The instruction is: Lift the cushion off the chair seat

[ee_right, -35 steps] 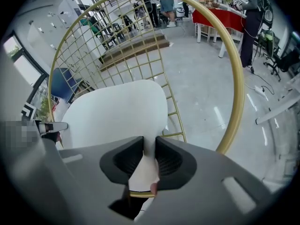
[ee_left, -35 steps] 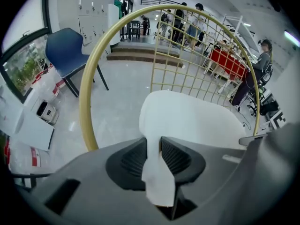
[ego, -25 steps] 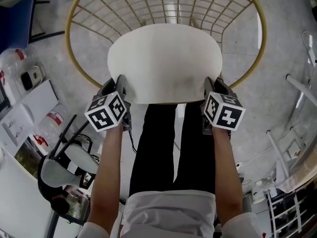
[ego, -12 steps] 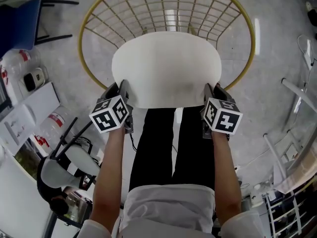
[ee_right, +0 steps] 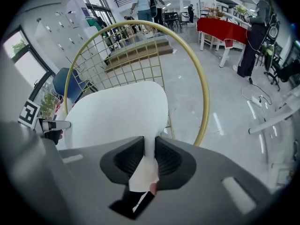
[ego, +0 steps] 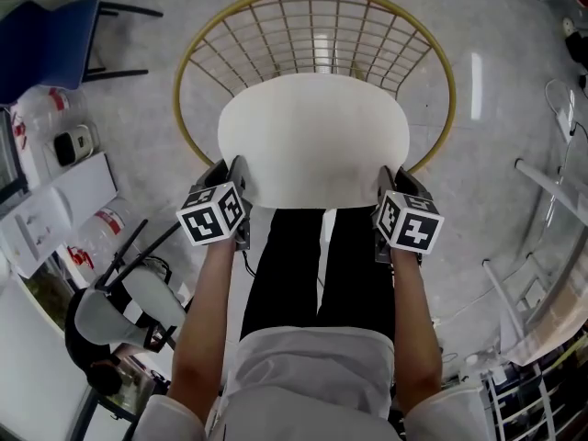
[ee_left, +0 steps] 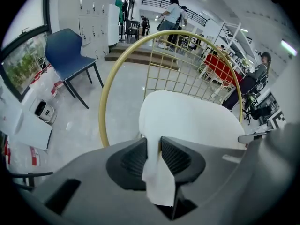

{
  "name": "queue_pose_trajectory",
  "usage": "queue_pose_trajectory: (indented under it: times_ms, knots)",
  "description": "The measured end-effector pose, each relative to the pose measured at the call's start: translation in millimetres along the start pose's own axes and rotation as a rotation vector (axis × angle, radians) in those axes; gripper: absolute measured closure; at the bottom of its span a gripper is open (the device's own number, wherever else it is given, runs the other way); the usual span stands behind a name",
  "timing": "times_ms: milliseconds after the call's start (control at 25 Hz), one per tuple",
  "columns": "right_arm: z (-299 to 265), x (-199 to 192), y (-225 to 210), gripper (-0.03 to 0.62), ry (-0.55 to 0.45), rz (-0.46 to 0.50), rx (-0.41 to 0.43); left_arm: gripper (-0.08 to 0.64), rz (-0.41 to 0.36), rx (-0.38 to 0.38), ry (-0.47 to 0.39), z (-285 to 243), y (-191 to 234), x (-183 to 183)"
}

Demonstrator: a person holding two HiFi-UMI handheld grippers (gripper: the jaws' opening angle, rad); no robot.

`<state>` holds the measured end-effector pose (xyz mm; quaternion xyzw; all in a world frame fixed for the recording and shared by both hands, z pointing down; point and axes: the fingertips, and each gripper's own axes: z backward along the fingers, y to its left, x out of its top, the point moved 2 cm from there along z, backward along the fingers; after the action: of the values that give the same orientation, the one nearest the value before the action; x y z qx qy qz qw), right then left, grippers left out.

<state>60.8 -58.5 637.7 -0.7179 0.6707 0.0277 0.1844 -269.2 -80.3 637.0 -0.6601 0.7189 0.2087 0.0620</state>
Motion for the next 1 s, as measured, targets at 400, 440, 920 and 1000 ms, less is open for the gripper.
queue_pose_trajectory:
  times_ms: [400, 440, 920, 1000]
  knots:
    - [35.4, 13.0, 7.1, 0.514, -0.026, 0.022, 0.013, 0.459, 0.008, -0.009, -0.031, 35.1, -9.6, 12.4]
    - [38.5, 14.1, 7.5, 0.514, -0.029, 0.024, 0.013, 0.459, 0.012, -0.010, -0.031, 37.5, -10.2, 12.3]
    - [75.8, 15.1, 18.8, 0.514, -0.038, 0.057, 0.031, 0.459, 0.026, -0.021, -0.046, 76.1, -12.8, 9.7]
    - [82.9, 13.6, 20.7, 0.514, -0.037, 0.063, 0.038, 0.459, 0.030, -0.023, -0.047, 84.1, -13.0, 8.1]
